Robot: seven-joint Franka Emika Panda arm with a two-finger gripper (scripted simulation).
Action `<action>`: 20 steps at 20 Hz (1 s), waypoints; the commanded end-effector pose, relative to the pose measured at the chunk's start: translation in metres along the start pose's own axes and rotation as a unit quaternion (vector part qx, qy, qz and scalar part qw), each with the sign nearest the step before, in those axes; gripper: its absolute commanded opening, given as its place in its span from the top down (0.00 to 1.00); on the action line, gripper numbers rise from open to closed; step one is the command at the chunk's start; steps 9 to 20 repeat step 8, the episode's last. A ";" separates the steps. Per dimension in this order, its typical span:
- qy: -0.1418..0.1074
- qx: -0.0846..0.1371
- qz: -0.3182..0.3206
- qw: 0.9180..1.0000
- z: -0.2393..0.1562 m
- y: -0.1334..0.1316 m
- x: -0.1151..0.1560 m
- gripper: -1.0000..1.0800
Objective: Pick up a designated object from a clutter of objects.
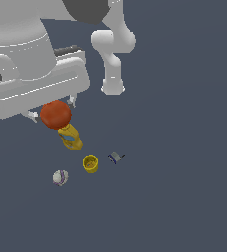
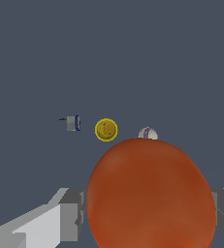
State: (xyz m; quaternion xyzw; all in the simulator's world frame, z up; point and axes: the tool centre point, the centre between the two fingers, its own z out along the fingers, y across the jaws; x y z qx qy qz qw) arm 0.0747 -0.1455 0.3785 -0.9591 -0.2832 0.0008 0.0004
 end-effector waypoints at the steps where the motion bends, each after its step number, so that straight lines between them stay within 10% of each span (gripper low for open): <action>1: 0.001 -0.001 0.000 1.000 -0.005 0.004 -0.001 1.00; 20: 0.001 -0.001 0.000 1.000 -0.006 0.005 0.000 1.00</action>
